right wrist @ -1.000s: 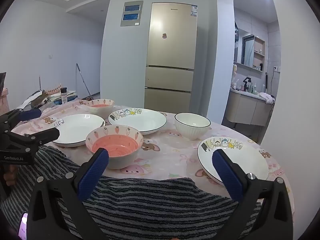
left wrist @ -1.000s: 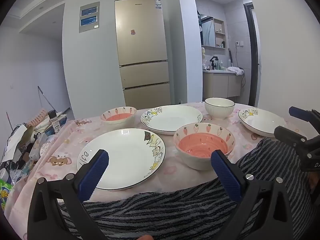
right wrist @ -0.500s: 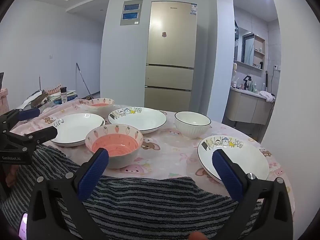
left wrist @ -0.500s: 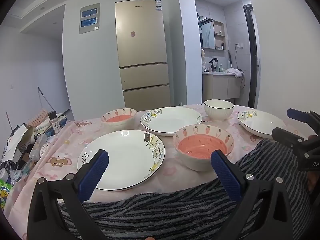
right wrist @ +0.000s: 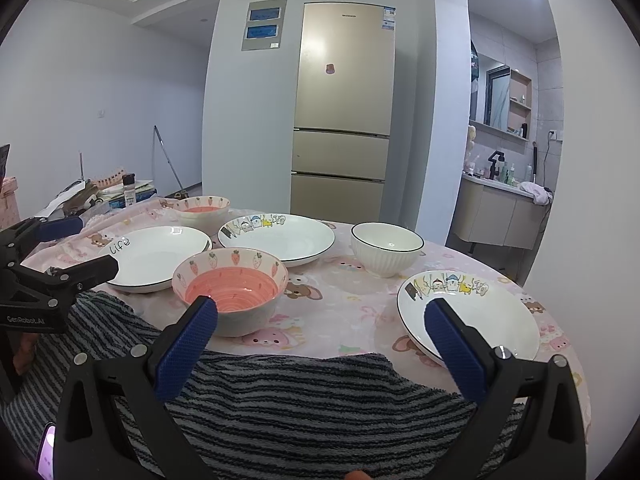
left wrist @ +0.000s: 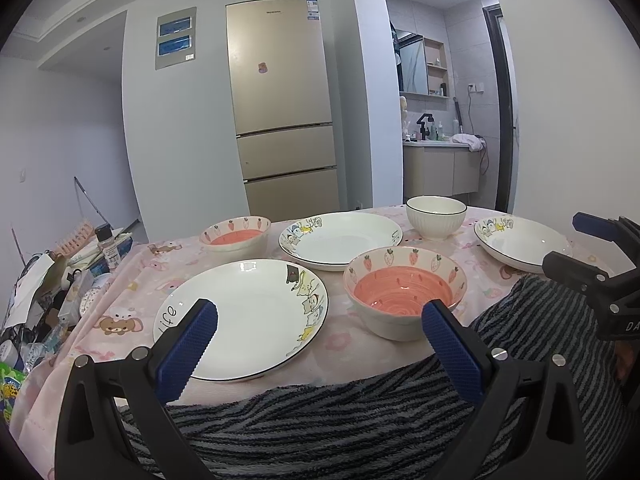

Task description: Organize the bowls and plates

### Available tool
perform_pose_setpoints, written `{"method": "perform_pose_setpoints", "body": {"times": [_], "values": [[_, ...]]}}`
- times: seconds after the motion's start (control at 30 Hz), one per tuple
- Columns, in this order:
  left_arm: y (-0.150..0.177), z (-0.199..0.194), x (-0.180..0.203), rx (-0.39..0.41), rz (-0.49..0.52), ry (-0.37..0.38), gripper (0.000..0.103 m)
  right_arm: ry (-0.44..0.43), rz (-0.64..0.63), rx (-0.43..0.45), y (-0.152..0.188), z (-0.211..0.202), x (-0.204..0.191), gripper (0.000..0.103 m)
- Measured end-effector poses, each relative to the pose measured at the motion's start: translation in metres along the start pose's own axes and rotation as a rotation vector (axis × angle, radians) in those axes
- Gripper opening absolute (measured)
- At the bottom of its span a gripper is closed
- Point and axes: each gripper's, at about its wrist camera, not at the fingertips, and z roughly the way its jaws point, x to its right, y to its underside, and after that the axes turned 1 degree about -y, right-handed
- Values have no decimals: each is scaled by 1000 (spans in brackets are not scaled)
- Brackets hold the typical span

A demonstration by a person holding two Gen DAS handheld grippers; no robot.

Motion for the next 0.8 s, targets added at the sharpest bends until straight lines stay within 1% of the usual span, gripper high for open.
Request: {"method": "perform_pose_setpoints", "body": {"times": [0.27, 0.8], "values": [[-1, 0, 0, -3, -1, 2, 103, -5, 30, 19, -2, -5, 6, 103], [0, 3, 2, -19, 11, 2, 103, -6, 36, 10, -2, -3, 6, 103]]}}
